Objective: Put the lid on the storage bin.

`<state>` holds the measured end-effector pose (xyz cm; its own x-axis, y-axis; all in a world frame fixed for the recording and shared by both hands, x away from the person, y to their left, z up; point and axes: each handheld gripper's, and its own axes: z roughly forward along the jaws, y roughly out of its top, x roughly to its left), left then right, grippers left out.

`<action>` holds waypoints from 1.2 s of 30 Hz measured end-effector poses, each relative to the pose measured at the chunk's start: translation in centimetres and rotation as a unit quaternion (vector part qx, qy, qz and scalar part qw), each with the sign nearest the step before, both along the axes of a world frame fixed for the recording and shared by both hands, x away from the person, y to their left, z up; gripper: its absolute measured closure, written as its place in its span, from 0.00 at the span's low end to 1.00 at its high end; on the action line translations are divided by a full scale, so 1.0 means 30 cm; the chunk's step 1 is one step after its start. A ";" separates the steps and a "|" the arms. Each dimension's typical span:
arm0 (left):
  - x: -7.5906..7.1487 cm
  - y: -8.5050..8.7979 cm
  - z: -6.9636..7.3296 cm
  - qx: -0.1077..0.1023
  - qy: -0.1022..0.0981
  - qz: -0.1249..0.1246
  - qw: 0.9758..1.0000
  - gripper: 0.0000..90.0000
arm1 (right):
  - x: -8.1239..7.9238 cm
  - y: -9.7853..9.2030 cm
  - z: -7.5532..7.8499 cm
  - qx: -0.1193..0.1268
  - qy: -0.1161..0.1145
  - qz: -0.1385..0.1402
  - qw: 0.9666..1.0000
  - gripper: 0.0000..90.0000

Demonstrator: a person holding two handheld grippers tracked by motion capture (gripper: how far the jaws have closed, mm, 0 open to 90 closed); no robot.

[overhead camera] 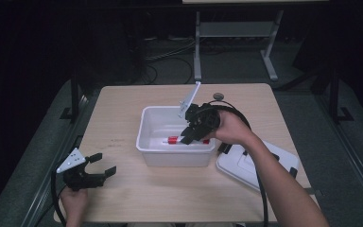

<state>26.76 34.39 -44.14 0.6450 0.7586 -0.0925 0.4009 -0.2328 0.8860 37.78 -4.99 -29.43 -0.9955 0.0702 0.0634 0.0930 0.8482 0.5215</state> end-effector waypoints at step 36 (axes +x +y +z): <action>0.002 -0.003 0.002 0.003 0.002 0.001 1.000 0.16 | 0.063 -0.015 -0.123 -0.007 0.021 -0.031 0.999 0.79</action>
